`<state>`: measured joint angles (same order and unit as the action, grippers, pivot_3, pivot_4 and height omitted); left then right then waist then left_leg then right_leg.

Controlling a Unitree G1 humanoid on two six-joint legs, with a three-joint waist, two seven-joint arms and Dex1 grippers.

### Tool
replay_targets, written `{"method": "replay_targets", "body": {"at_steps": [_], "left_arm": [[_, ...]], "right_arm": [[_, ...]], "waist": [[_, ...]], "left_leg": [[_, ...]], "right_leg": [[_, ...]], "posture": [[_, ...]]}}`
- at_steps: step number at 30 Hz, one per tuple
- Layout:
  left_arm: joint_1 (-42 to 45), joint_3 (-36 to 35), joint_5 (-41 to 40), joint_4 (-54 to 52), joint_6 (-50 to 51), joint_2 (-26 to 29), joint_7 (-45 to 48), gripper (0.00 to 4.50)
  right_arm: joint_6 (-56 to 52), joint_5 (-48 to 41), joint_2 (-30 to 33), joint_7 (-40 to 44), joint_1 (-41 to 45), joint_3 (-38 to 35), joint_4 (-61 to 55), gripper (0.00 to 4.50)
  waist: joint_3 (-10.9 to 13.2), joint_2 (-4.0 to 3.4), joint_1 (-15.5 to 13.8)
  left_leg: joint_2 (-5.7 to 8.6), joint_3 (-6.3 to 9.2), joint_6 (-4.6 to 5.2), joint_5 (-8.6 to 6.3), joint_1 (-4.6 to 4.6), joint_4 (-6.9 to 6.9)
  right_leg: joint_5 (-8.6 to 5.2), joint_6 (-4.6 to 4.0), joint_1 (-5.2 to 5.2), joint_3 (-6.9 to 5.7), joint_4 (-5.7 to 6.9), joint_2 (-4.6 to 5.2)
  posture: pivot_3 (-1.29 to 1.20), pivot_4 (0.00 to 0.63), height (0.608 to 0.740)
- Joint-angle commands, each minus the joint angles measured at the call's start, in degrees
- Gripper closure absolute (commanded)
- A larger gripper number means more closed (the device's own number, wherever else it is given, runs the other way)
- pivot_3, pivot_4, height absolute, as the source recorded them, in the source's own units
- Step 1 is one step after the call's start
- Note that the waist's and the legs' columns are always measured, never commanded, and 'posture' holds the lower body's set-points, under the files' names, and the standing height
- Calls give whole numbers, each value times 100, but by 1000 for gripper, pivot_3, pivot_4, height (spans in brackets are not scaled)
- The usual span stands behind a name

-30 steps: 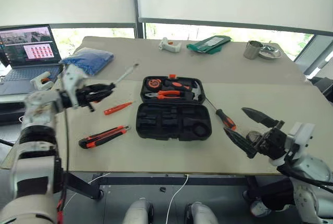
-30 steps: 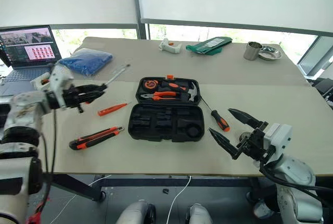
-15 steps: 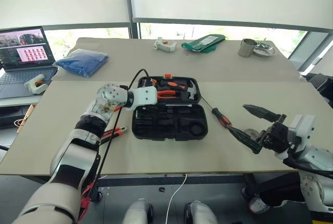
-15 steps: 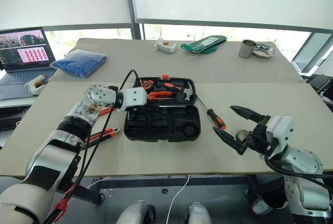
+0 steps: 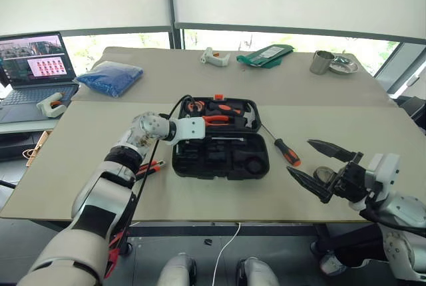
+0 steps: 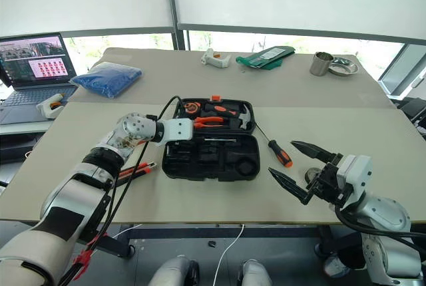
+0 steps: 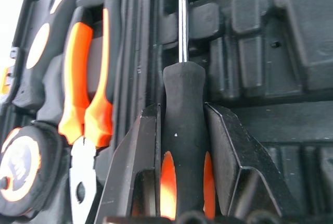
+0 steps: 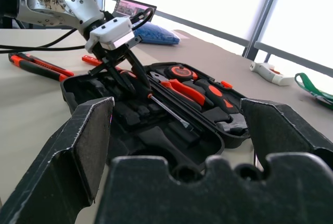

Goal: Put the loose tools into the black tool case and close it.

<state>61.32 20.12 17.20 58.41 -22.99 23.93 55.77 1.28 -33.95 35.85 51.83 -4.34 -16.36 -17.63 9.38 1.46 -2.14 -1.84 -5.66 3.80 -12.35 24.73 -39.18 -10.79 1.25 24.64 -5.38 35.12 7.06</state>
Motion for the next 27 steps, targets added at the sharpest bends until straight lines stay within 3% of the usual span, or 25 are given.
{"method": "replay_targets", "body": {"at_steps": [1,3,4,7,14,17,22,27], "left_arm": [[183,-22,52,-7,48,-15,-94,3654],[150,-90,-6,-28,81,-26,-92,3654],[131,-124,-31,-52,39,-29,-127,2682],[12,-402,-383,-187,-97,-99,-111,1771],[-407,-1231,-1522,-739,690,-220,340,1771],[-612,-1350,-1638,-844,1258,-300,144,2463],[-866,-1235,-1524,-1055,1879,-556,-149,4353],[-1109,-958,-1265,-1271,2284,-728,-366,4435]], "right_arm": [[-96,-91,-24,-56,-14,-46,-295,0],[-146,-103,-44,-65,-51,-38,-354,0],[-169,-109,-55,-72,-70,-33,-383,0],[-261,-136,-83,-91,-109,3,-470,0],[-453,-208,-95,-129,-179,14,-593,0],[-485,-208,-150,-188,-183,13,-609,0],[-512,-188,-219,-258,-140,24,-594,0],[-509,-162,-258,-281,-184,19,-590,0]], "waist": [[0,0,-1],[0,0,-4],[0,0,-8],[0,0,-18],[0,0,1],[0,-1,1],[0,0,-15],[-1,-2,-25]], "left_leg": [[0,0,0,0,0,0],[0,0,0,0,0,0],[0,0,0,0,0,-1],[0,3,0,0,-1,-7],[-3,6,1,-1,0,-11],[-1,5,1,0,-1,-11],[1,8,2,0,-2,-16],[-1,15,9,-6,-3,-35]], "right_leg": [[0,0,0,0,0,0],[0,0,0,-1,1,0],[0,0,0,-1,1,0],[1,1,-3,-2,3,0],[2,0,-4,-2,6,1],[2,1,-5,-2,8,0],[3,5,-11,-4,7,0],[4,6,-25,-9,6,0]], "posture": [[0,150,740],[0,150,740],[0,150,740],[0,150,740],[0,150,740],[0,150,740],[0,150,740],[0,150,740]]}}
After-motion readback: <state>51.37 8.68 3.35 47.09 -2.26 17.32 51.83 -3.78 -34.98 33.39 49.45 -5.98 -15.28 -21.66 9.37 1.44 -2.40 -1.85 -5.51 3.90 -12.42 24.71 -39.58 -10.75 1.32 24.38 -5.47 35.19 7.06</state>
